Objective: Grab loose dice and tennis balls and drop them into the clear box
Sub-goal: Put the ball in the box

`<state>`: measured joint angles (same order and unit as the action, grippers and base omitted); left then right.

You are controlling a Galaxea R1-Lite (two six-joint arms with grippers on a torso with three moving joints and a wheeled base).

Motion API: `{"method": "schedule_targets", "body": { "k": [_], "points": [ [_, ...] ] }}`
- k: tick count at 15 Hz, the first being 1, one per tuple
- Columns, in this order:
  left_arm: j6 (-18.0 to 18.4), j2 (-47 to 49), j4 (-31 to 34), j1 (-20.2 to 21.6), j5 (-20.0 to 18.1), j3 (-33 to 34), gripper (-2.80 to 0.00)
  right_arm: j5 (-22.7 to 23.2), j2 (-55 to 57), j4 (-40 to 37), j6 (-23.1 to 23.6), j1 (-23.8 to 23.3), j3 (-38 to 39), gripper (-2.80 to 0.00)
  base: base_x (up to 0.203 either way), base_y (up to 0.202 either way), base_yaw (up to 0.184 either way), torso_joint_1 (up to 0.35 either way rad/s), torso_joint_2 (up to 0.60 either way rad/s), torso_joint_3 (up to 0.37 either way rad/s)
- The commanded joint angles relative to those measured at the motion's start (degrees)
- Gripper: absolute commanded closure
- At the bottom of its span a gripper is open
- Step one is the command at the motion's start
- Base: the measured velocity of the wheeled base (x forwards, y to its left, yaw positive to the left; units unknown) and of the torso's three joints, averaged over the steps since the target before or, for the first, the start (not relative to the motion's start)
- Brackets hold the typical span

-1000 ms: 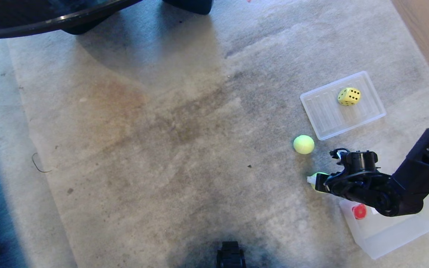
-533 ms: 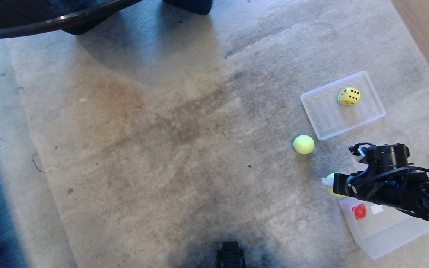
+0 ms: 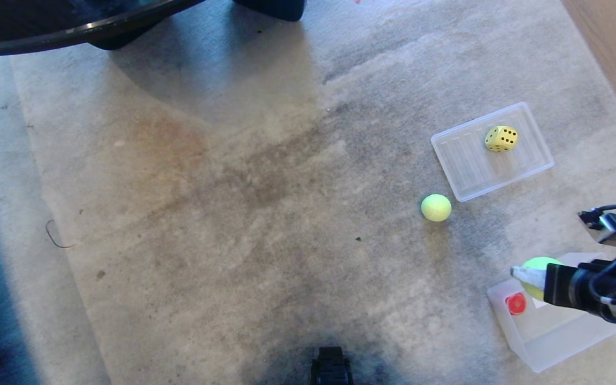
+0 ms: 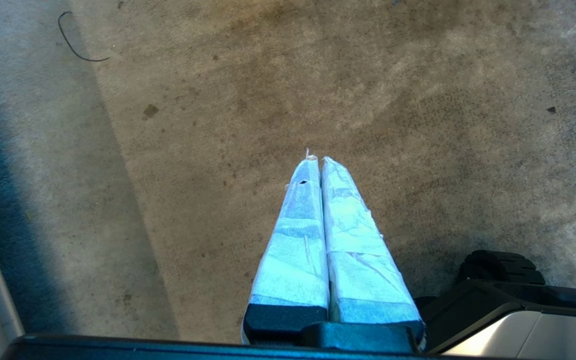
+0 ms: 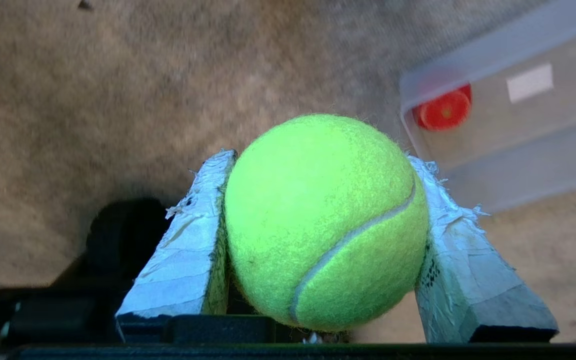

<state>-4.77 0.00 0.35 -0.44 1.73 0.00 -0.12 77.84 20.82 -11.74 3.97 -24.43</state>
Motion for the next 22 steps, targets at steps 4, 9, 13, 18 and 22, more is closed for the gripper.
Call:
{"method": "schedule_targets", "body": {
  "k": [4,9,13,18,22],
  "points": [
    [-0.07,0.00,0.00,0.00,0.03,0.00,0.00,-1.97,-32.86,-14.74,2.42,1.17,7.16,0.00,0.000,0.000,0.000,0.000,0.00,0.000],
    [-0.07,0.00,0.00,0.00,0.03,0.00,0.00,-2.37,-56.76,-27.16,9.03,-4.58,18.61,0.00,0.000,0.000,0.000,0.000,0.00,0.000],
    [-0.07,0.00,0.00,0.00,0.03,0.00,0.00,-1.24,-66.27,-28.10,11.39,-5.64,21.60,0.00,0.000,0.000,0.000,0.000,0.00,0.000],
    [-0.07,0.00,0.00,0.00,0.03,0.00,0.00,-0.66,-78.10,-27.90,11.40,-4.05,21.74,0.00,0.000,0.000,0.000,0.000,0.00,0.000],
    [-0.07,0.00,0.00,0.00,0.03,0.00,0.00,-0.67,-77.93,-27.85,11.03,-3.97,21.79,0.00,0.000,0.000,0.000,0.000,0.00,0.000]
  ]
}}
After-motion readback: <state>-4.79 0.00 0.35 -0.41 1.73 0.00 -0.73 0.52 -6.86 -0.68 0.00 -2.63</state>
